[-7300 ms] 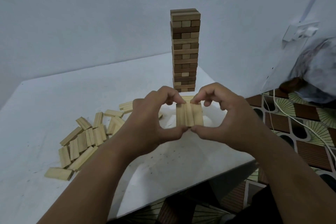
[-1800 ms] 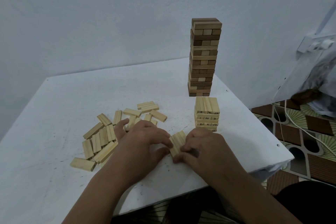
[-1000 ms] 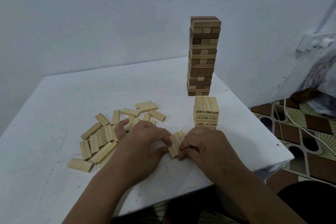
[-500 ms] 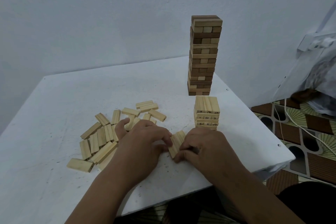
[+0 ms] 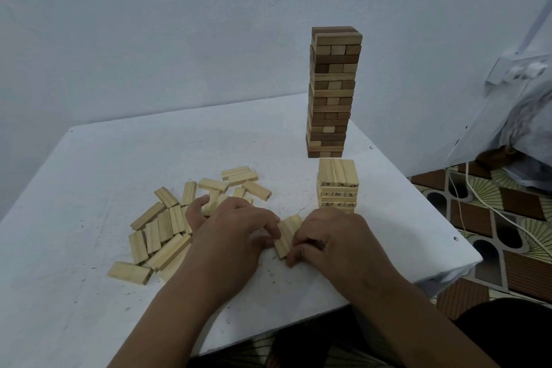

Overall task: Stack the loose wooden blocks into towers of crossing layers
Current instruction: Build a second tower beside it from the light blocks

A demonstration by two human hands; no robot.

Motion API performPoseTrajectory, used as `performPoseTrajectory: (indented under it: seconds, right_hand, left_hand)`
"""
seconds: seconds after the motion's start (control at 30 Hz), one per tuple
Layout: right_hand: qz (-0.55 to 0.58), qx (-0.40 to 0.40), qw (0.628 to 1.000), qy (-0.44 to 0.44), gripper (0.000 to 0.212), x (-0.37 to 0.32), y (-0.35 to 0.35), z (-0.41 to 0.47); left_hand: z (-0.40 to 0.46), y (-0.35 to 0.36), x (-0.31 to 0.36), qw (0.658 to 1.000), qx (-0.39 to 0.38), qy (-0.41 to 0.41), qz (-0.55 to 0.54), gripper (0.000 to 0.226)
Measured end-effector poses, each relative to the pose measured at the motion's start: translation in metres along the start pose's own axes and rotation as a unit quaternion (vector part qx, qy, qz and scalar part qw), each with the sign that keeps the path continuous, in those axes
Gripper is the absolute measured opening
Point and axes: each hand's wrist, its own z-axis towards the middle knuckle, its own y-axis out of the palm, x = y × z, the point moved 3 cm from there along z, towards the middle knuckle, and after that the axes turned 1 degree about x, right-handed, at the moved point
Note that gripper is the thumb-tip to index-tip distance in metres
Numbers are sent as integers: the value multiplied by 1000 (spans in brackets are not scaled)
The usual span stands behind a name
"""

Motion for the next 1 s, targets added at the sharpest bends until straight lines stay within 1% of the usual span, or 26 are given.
performPoseTrajectory:
  seconds: [0.13,0.23,0.3,0.37,0.43,0.53,0.6,0.73,0.8,1.0]
  right_hand:
    - [2,-7,1000,-2,38,-1,-1,0]
    - [-9,-3,1000,7,48,-5,-5,0]
    - [-16,19,1000,15,53,-9,-5,-1]
    - [-31,44,998,19,50,-13,-3,-2]
    - [-26,58,998,18,38,-15,-2,-2]
    - [-5,38,999,27,26,-16,-7,-5]
    - [9,23,999,26,24,-17,-12,-8]
    - [51,-8,999,1,38,-15,-19,-13]
    - [63,-14,998,-14,41,-12,-23,-14]
    - [81,-36,996,-14,40,-6,-32,-19]
  left_hand:
    - [-1,1,-1,1000,-1,4,-1,22]
    - [-1,1,-1,1000,6,9,6,22]
    - [-1,2,-1,1000,11,11,12,23]
    - [-1,2,-2,1000,9,10,11,24]
    - [0,2,-4,1000,7,10,2,24]
    - [-1,0,-3,1000,-10,15,-3,14]
    - [-2,-1,0,999,-28,32,11,8]
    - [-5,-5,7,996,-73,55,2,22]
    - [-6,-6,7,994,-86,65,-11,24]
    - [-6,-7,12,993,-85,70,-38,25]
